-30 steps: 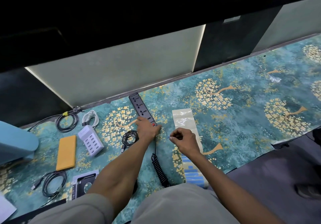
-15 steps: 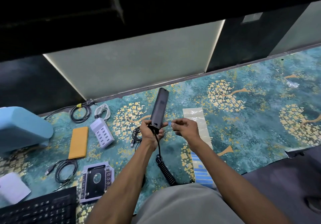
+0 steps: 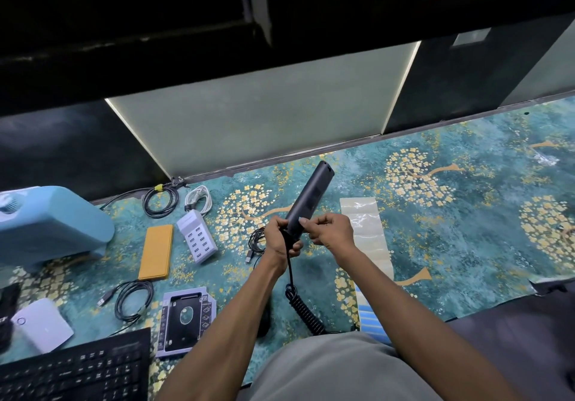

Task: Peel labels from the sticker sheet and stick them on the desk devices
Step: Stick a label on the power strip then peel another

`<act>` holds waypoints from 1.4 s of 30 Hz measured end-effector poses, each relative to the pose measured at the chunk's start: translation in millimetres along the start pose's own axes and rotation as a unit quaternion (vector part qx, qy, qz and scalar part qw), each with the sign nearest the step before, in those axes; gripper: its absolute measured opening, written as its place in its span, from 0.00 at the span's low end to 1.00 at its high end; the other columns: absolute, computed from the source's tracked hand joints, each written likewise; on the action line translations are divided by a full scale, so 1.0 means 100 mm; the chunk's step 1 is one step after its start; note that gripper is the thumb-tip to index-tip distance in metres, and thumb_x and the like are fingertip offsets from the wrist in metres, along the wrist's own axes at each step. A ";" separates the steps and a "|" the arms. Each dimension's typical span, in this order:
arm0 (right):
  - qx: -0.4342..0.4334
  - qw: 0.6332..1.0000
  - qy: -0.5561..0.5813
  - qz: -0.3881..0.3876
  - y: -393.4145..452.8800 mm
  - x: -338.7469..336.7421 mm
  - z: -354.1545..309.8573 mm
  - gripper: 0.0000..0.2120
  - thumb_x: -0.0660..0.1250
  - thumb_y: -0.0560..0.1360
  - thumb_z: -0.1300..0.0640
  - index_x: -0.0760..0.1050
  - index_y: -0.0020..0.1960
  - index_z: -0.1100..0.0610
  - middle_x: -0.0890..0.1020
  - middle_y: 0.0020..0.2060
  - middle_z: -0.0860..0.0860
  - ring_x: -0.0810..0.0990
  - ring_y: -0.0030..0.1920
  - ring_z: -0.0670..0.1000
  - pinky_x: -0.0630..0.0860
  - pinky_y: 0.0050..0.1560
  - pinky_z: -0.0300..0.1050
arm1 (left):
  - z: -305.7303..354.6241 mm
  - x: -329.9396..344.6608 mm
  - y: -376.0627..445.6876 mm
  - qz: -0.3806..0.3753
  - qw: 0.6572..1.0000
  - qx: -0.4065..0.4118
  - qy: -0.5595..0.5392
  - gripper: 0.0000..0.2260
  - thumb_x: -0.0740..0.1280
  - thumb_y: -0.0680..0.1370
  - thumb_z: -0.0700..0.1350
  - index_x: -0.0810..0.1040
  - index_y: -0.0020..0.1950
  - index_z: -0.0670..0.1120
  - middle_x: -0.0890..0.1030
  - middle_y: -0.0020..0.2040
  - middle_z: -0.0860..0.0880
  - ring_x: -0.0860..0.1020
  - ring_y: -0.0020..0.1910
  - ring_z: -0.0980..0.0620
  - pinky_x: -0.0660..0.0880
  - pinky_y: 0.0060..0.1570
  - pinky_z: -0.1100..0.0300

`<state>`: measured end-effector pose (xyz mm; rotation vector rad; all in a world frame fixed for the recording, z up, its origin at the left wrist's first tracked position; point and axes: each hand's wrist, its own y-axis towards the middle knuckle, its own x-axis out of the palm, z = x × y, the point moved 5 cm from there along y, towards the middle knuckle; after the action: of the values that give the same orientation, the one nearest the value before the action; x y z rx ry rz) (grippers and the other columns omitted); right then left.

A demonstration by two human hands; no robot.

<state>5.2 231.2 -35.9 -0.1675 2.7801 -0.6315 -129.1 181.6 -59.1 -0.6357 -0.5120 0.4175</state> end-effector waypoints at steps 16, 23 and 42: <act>0.049 0.987 -0.050 0.143 -0.29 -0.90 0.59 0.07 0.76 0.74 0.59 0.82 0.49 0.58 0.84 0.45 0.54 0.83 0.48 0.57 0.79 0.51 0.53 | -0.23 0.39 -0.14 0.204 0.688 0.170 0.676 0.33 0.68 0.76 0.55 0.61 0.77 0.45 0.70 0.64 0.39 0.72 0.62 0.39 0.72 0.60 0.46; 0.144 0.956 -0.148 0.208 -0.66 -1.35 1.14 0.14 0.74 0.70 0.59 0.75 0.52 0.51 0.80 0.56 0.56 0.79 0.56 0.61 0.75 0.50 0.49 | -0.78 0.67 -0.36 0.048 0.827 0.130 0.545 0.16 0.68 0.73 0.52 0.75 0.47 0.39 0.78 0.39 0.43 0.78 0.39 0.39 0.76 0.38 0.48; -0.049 0.967 -0.128 0.213 -1.05 -1.20 1.00 0.11 0.75 0.75 0.52 0.80 0.57 0.47 0.82 0.56 0.53 0.78 0.58 0.55 0.70 0.50 0.45 | -1.06 0.83 -0.61 -0.119 0.945 -0.059 0.300 0.06 0.67 0.72 0.32 0.80 0.46 0.40 0.81 0.47 0.42 0.79 0.43 0.47 0.77 0.36 0.57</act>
<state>155.1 117.1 -46.4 0.3038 2.4817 -0.3363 10.0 132.0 -65.7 -0.7666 -0.0253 -0.0466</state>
